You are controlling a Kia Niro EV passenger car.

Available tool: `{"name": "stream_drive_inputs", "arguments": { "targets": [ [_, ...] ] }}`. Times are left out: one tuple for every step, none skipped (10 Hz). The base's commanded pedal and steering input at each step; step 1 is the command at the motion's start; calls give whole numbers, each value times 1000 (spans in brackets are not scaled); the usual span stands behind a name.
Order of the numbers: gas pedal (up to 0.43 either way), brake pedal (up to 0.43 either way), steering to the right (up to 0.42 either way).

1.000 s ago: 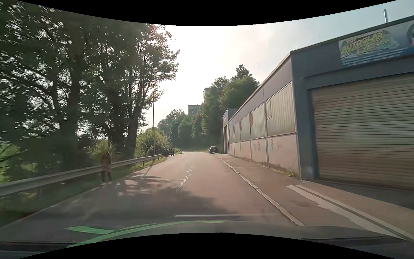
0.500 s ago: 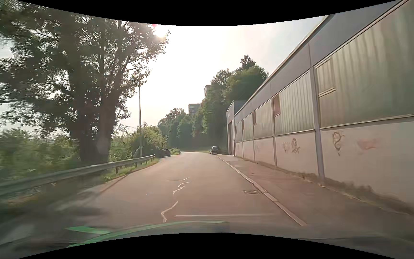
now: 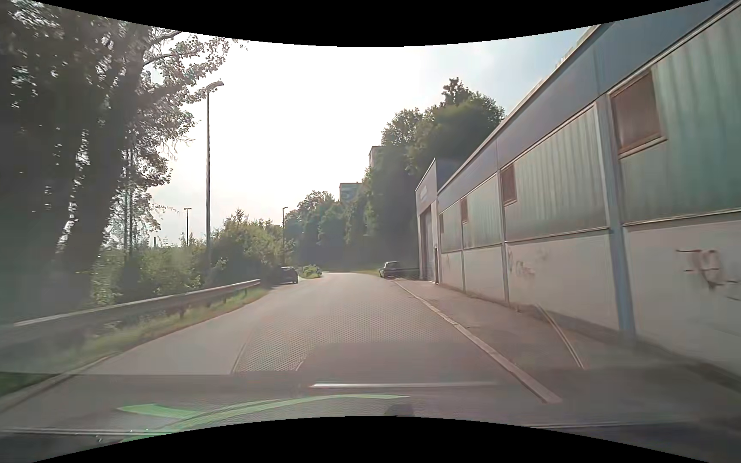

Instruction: Follow the waypoints while adhering to traffic rules and regulations

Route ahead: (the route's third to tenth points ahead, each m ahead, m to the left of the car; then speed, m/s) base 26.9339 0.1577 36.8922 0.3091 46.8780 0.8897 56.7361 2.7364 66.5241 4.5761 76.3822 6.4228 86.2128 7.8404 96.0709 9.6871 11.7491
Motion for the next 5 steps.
{"name": "stream_drive_inputs", "arguments": {
  "targets": [
    [118,0,-10],
    [118,0,-11],
    [118,0,-11],
    [118,0,-11],
    [118,0,-12]
  ]
}}
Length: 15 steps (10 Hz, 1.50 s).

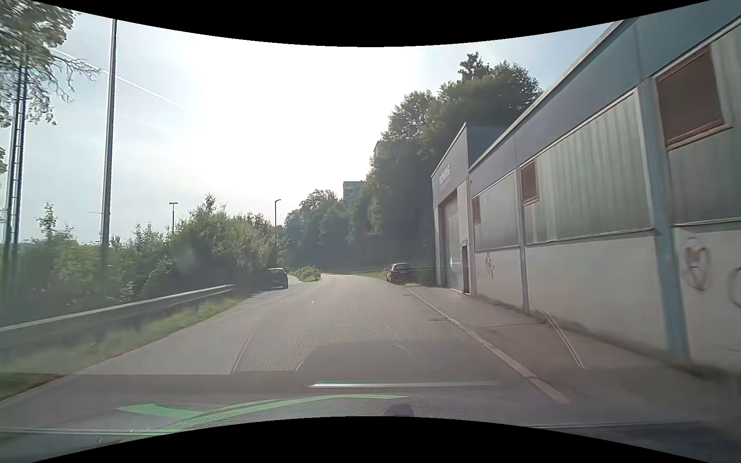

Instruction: Follow the waypoints while adhering to traffic rules and regulations

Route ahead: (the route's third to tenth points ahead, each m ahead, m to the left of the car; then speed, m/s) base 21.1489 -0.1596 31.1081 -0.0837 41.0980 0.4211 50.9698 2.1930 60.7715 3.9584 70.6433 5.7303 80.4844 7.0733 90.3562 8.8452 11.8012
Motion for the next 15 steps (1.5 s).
{"name": "stream_drive_inputs", "arguments": {
  "targets": [
    [118,0,-12],
    [118,0,-12],
    [118,0,-12],
    [118,0,-12],
    [118,0,-11],
    [118,0,-9],
    [118,0,-6],
    [118,0,-6],
    [118,0,-6],
    [118,0,-6],
    [118,0,-6],
    [118,0,-6],
    [118,0,-6],
    [118,0,-7],
    [118,0,-7]
  ]
}}
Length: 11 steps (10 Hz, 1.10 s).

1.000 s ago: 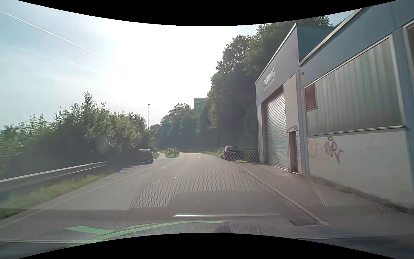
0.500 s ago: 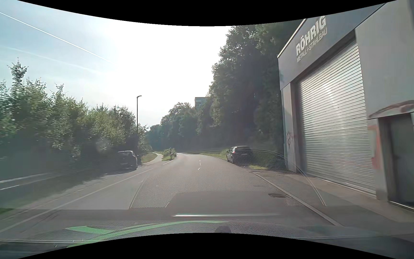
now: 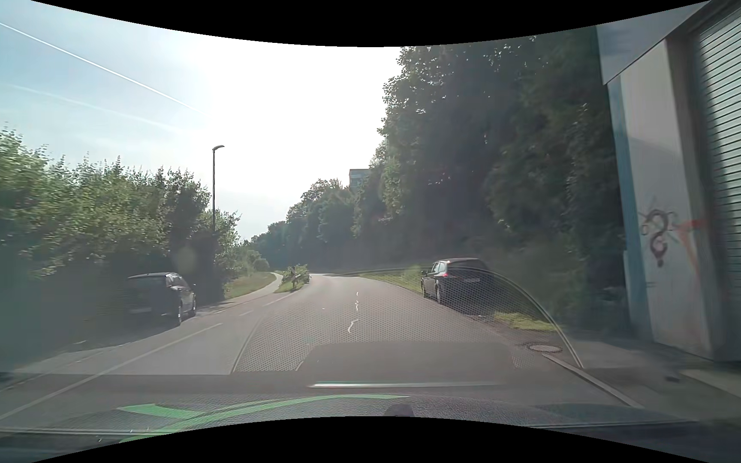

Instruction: Follow the waypoints while adhering to traffic rules and regulations

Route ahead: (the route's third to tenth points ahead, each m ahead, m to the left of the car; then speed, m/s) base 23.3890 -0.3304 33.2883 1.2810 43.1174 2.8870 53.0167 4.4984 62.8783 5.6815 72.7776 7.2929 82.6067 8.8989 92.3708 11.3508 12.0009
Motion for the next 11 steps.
{"name": "stream_drive_inputs", "arguments": {
  "targets": [
    [118,0,-7],
    [118,0,-7],
    [118,0,-7],
    [118,0,-7],
    [118,0,-8],
    [118,0,-8],
    [118,0,-8],
    [118,0,-8],
    [118,0,-8],
    [118,0,-8],
    [118,0,-8]
  ]
}}
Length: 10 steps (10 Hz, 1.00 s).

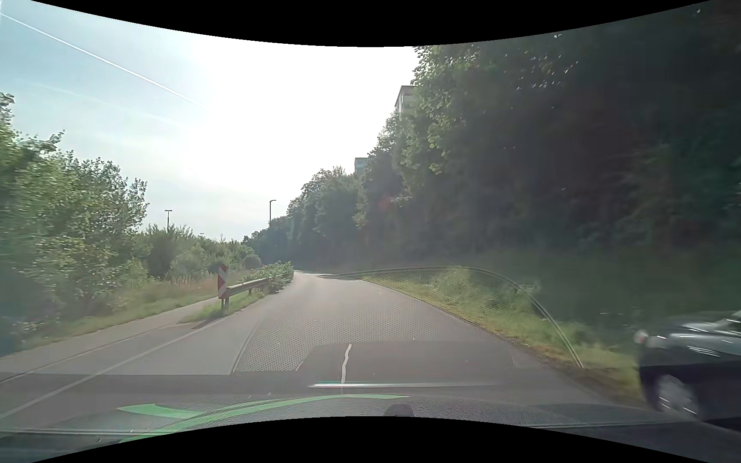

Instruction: Follow the waypoints while adhering to traffic rules and regulations

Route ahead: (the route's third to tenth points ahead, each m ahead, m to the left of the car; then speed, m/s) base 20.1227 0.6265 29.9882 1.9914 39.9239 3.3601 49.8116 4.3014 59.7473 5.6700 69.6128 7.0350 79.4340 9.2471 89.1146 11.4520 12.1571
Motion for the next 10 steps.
{"name": "stream_drive_inputs", "arguments": {
  "targets": [
    [118,0,-8],
    [118,0,-9],
    [118,0,-10],
    [118,0,-12],
    [118,0,-15],
    [118,0,-19],
    [118,0,-20],
    [118,0,-22],
    [118,0,-24],
    [118,0,-26]
  ]
}}
